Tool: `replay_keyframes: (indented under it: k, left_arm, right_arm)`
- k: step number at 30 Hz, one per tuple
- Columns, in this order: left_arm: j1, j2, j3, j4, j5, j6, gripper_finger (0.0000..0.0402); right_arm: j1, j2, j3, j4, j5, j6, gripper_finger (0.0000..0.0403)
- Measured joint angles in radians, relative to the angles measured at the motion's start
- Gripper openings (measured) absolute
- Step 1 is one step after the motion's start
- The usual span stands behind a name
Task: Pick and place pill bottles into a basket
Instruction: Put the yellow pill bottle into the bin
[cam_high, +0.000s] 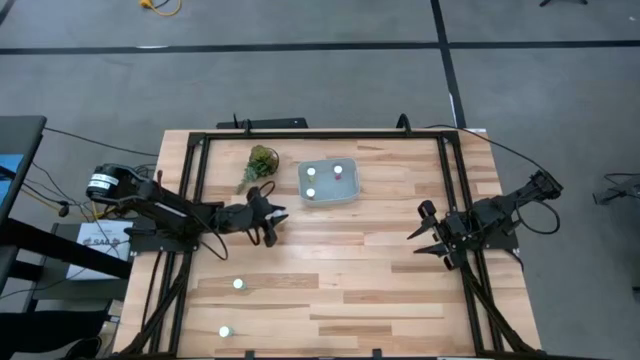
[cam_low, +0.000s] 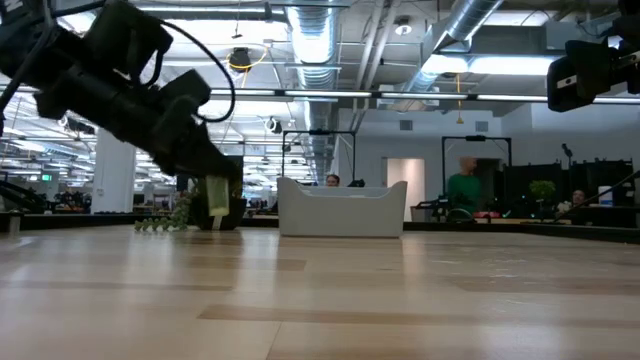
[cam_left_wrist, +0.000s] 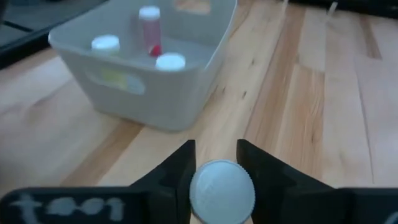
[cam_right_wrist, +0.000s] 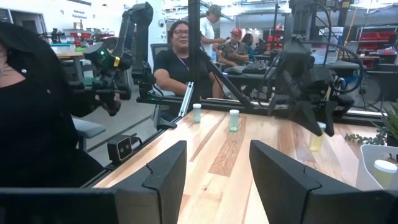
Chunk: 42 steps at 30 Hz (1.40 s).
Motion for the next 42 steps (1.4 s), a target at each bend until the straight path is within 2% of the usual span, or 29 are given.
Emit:
replay_keyframes:
  k: [4, 12, 19, 23, 27, 30, 33, 37, 42]
  left_arm:
    - [0.003, 0.0, 0.07, -0.007, -0.037, 0.072, 0.0111]
    - [0.078, 0.0, 0.234, -0.011, -0.036, 0.263, 0.0084]
    - [0.173, 0.026, 0.341, -0.008, 0.108, 0.315, 0.0106]
    - [0.213, 0.12, 0.41, -0.011, 0.195, 0.317, 0.0091]
    - [0.242, 0.254, 0.505, -0.014, 0.24, 0.333, 0.0087]
    - [0.265, 0.344, 0.583, -0.03, 0.256, 0.335, 0.01]
    - [0.289, 0.407, 0.664, -0.12, 0.263, 0.333, 0.0106]
    - [0.314, 0.465, 0.762, -0.26, 0.262, 0.325, 0.0096]
    - [0.33, 0.511, 0.816, -0.314, 0.236, 0.32, 0.0087]
  right_arm:
    - [0.0, 0.0, 0.0, 0.0, 0.0, 0.0, 0.0168]
    - [0.0, 0.0, 0.0, 0.0, 0.0, 0.0, 0.0168]
    - [0.0, 0.0, 0.0, 0.0, 0.0, 0.0, 0.0168]
    - [0.0, 0.0, 0.0, 0.0, 0.0, 0.0, 0.0168]
    - [0.0, 0.0, 0.0, 0.0, 0.0, 0.0, 0.0168]
    - [0.0, 0.0, 0.0, 0.0, 0.0, 0.0, 0.0168]
    - [0.0, 0.0, 0.0, 0.0, 0.0, 0.0, 0.0168]
    - [0.0, 0.0, 0.0, 0.001, 0.0, 0.0, 0.0168]
    - [0.0, 0.0, 0.0, 0.0, 0.0, 0.0, 0.0168]
